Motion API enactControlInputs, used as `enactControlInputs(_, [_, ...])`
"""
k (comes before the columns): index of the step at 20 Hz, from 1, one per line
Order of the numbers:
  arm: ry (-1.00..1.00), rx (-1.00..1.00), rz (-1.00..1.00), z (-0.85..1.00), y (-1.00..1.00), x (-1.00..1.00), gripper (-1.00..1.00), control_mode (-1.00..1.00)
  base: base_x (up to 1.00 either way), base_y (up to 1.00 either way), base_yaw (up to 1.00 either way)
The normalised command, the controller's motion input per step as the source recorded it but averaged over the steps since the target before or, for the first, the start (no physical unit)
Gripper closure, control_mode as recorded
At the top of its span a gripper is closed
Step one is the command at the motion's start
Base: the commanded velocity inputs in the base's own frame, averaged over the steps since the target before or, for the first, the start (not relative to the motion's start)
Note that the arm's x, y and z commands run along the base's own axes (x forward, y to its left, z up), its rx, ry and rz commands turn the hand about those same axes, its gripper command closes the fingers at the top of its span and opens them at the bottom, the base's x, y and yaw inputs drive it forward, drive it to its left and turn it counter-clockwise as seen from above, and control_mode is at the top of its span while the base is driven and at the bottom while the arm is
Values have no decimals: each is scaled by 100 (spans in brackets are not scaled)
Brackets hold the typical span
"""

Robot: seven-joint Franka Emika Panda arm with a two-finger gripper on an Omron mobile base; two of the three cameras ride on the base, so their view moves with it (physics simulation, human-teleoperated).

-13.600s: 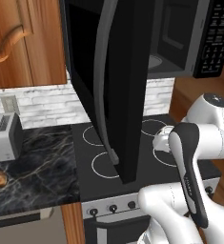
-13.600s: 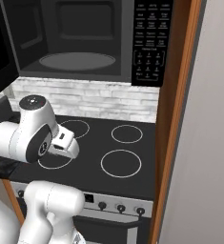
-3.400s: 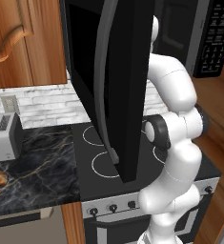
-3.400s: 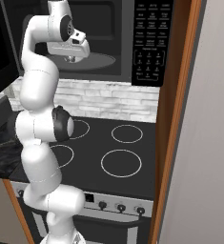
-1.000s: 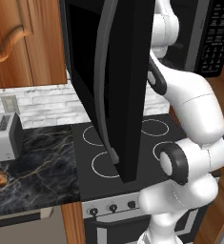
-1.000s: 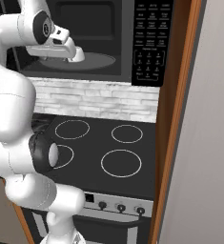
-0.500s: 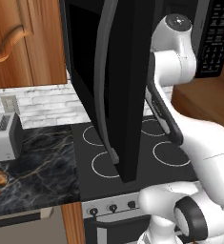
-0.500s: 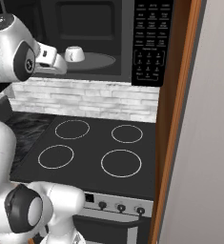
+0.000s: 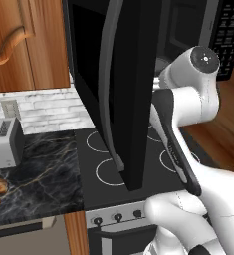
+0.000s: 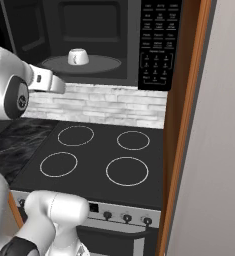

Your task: Pick the mug from the counter and place it inside the microwave. Then close the microwave.

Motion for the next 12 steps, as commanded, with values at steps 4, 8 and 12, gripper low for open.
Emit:
enactControlInputs(4, [0, 1, 0, 24, -16, -39, -100, -100, 0, 0, 0])
enactControlInputs(8, [4, 2, 0, 42, -20, -46, -100, -100, 0, 0, 0])
enactControlInputs(12, [3, 2, 0, 27, -17, -58, -100, -100, 0, 0, 0])
